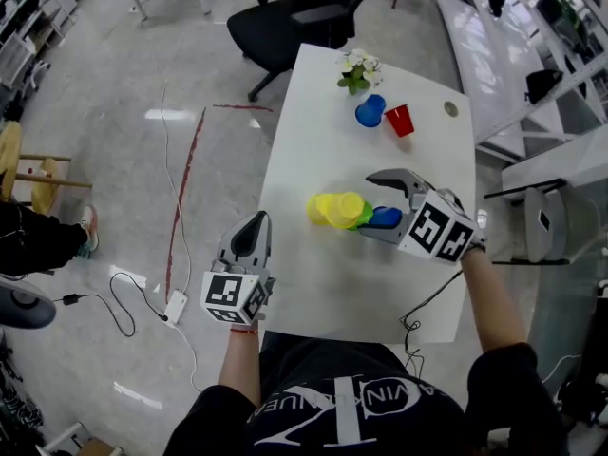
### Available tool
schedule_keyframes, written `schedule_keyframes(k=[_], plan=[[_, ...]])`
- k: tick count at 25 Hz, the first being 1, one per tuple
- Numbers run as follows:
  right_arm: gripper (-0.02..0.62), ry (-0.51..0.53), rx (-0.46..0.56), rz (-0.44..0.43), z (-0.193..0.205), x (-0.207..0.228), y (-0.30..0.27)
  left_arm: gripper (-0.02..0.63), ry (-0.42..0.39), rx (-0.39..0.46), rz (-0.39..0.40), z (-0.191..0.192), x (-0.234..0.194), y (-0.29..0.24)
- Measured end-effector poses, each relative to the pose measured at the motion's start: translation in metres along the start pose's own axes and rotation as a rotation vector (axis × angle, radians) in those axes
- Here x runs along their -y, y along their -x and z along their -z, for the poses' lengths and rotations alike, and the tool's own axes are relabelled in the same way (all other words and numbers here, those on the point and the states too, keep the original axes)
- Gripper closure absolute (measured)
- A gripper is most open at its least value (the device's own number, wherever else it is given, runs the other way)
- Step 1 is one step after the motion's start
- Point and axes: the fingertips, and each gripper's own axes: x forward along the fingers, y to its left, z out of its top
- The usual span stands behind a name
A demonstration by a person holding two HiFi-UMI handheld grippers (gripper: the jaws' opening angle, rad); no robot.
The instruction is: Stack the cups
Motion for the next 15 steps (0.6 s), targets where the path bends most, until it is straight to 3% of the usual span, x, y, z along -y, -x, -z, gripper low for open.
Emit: schedule_keyframes(k=[3,6,9,15], plan=[[0.238,-0.139,0.057,0.081,0.003,-0.001,-0.009,0.601,0.001,-0.006,0.006,0.001,0.002,-0.002],[0.261,-0.248,0.136,0.078,-0.005,-0.006,-0.017,0.601,0.0,-0.011,0.012,0.001,0.006,-0.005],[0.349,-0.267,0.161,0.105,-0.008,-0.005,-0.023,0.601,-0.002,-0.018,0.013,0.001,0.007,-0.005],[0.357,-0.29,0.179,0.137,-0.005,0.002,-0.019,0.601,-0.004,-0.026,0.005,0.003,0.005,-0.003]])
